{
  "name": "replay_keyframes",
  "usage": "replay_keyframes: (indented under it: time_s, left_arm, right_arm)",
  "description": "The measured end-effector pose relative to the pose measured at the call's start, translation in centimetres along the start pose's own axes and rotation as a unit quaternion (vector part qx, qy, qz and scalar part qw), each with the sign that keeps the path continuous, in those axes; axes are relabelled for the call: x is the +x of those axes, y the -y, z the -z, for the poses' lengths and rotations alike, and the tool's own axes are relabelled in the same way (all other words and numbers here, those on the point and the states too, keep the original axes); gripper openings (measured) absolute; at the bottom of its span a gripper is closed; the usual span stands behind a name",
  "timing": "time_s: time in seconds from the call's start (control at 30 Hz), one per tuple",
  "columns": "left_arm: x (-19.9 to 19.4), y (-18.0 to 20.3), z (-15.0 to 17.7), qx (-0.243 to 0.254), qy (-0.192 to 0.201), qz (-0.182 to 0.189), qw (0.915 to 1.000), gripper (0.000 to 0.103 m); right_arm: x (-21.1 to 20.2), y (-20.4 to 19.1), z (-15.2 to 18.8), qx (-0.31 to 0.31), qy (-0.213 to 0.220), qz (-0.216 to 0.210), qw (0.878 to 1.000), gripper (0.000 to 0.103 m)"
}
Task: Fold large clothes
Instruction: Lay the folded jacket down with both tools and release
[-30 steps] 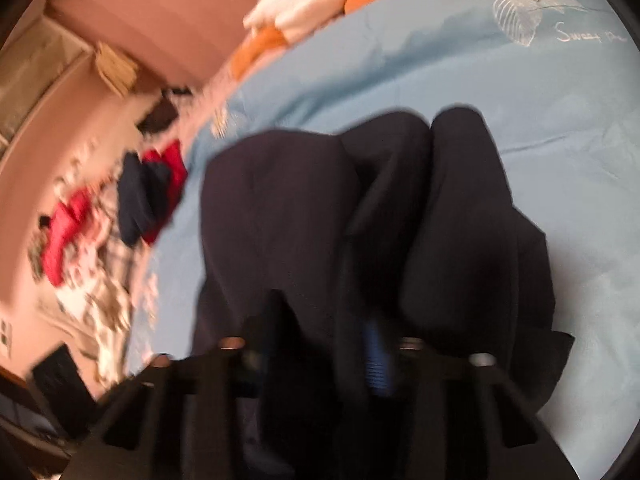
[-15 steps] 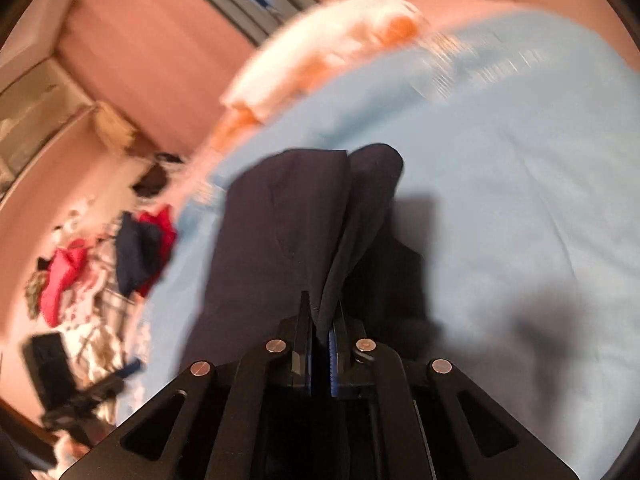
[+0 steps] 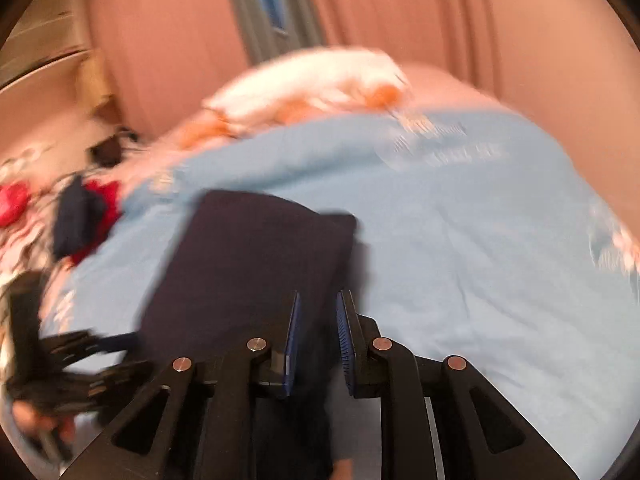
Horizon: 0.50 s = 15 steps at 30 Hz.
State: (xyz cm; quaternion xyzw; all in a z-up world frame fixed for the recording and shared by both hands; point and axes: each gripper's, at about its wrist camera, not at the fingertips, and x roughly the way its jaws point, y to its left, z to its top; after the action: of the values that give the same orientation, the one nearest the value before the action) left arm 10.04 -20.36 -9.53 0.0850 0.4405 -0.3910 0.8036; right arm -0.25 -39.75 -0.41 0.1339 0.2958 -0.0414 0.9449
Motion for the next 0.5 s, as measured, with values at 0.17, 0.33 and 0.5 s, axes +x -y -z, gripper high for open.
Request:
replay_keyframes:
  time_s: [0.17, 0.33, 0.5]
  left_arm:
    - [0.0, -0.2, 0.4, 0.000, 0.005, 0.006, 1.0000, 0.056]
    - [0.4, 0.1, 0.8, 0.009, 0.007, 0.018, 0.9998, 0.056]
    - [0.3, 0.3, 0.8, 0.011, 0.009, 0.016, 0.9998, 0.056]
  right_arm:
    - [-1.5, -3.0, 2.1, -0.027, -0.016, -0.086, 0.996, 0.019]
    - [2.7, -3.2, 8.1, -0.060, -0.107, -0.040, 0.992, 0.019]
    - [4.2, -1.5, 9.3, -0.021, -0.107, -0.056, 0.993, 0.019]
